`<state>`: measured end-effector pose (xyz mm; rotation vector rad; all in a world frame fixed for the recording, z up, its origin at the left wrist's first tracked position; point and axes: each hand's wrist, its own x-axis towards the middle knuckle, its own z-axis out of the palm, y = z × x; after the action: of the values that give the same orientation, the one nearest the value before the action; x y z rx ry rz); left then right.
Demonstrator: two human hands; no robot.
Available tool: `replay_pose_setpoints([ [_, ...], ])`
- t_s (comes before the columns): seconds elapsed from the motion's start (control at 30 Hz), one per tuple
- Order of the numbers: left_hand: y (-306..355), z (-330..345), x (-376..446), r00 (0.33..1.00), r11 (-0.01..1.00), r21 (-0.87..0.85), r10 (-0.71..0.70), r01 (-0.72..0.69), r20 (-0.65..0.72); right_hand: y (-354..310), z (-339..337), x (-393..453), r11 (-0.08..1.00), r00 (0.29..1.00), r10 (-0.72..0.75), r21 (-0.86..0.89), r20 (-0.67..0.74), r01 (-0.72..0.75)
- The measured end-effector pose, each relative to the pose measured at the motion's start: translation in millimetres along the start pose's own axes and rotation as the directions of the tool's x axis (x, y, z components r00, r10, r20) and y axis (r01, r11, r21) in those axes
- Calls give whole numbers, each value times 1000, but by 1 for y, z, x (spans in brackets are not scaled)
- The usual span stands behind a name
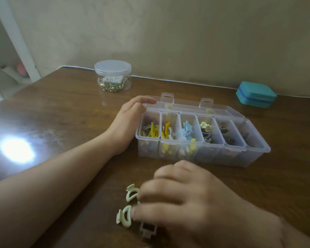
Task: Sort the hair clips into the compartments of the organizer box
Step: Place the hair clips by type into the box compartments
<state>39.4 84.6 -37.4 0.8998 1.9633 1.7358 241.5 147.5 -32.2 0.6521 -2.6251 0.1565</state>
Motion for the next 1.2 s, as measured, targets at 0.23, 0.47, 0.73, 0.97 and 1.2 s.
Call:
replay_pose_setpoints([
  [0.23, -2, 4, 4, 999, 999, -16, 28, -28, 17, 11, -7, -7, 994, 982, 104, 24, 159, -109],
  [0.47, -9, 1, 7, 999, 999, -4, 34, -34, 36, 39, -54, -26, 956, 939, 291, 7, -185, -295],
  [0.73, -8, 3, 6, 999, 998, -46, 46, -44, 28, 35, -71, -32, 905, 886, 425, -74, 188, -418],
  [0.97, -11, 1, 9, 998, 998, -44, 47, -45, 41, 31, -66, -28, 876, 735, 439, -65, 516, -478],
  [1.2, -12, -1, 9, 998, 999, -12, 46, -45, 50, 72, -91, -54, 742, 688, 628, 16, -364, -670],
])
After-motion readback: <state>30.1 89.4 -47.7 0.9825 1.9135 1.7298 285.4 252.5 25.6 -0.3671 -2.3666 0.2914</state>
